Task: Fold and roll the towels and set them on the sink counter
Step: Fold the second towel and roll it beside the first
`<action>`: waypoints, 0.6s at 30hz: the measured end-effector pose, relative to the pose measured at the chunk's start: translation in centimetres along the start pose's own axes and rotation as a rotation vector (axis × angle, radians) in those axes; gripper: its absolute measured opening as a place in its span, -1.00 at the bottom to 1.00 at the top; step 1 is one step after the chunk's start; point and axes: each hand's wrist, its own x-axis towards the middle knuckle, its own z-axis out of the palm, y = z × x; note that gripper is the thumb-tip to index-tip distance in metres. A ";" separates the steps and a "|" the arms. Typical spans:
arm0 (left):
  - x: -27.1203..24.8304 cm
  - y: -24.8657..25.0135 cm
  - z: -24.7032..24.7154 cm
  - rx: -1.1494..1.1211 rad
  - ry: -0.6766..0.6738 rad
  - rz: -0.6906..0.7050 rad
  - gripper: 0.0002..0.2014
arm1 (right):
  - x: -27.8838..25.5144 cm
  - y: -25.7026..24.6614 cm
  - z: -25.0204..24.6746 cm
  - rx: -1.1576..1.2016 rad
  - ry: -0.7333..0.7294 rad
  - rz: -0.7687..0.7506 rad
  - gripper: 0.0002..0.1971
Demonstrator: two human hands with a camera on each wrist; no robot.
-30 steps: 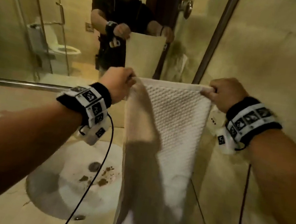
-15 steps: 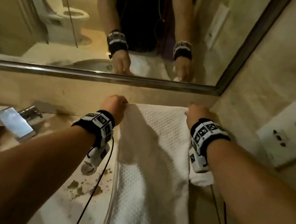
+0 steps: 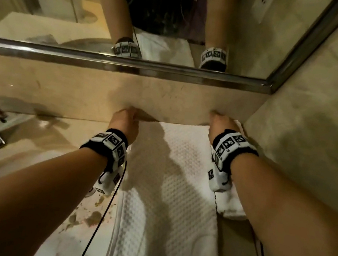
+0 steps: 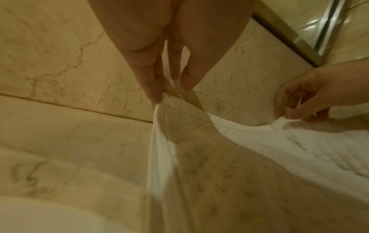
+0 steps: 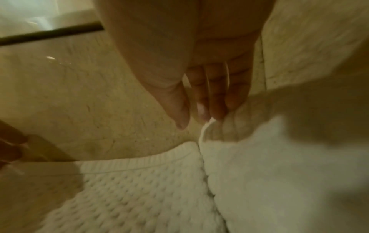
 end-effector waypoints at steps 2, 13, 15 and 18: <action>-0.7 -0.2 0.1 -0.023 -0.025 -0.017 -0.65 | -0.5 0.4 -0.7 0.030 -0.019 0.009 -0.81; -14.6 -4.4 -1.0 -0.119 -0.372 -0.416 -0.28 | -14.5 2.4 -2.3 0.565 -0.281 0.286 -0.73; -16.7 -6.3 0.4 -0.156 -0.463 -0.507 -0.17 | -17.5 1.9 -0.4 0.530 -0.358 0.337 -0.69; -18.9 -8.3 2.5 -0.306 -0.570 -0.626 0.03 | -20.2 0.7 2.4 0.444 -0.398 0.412 -0.60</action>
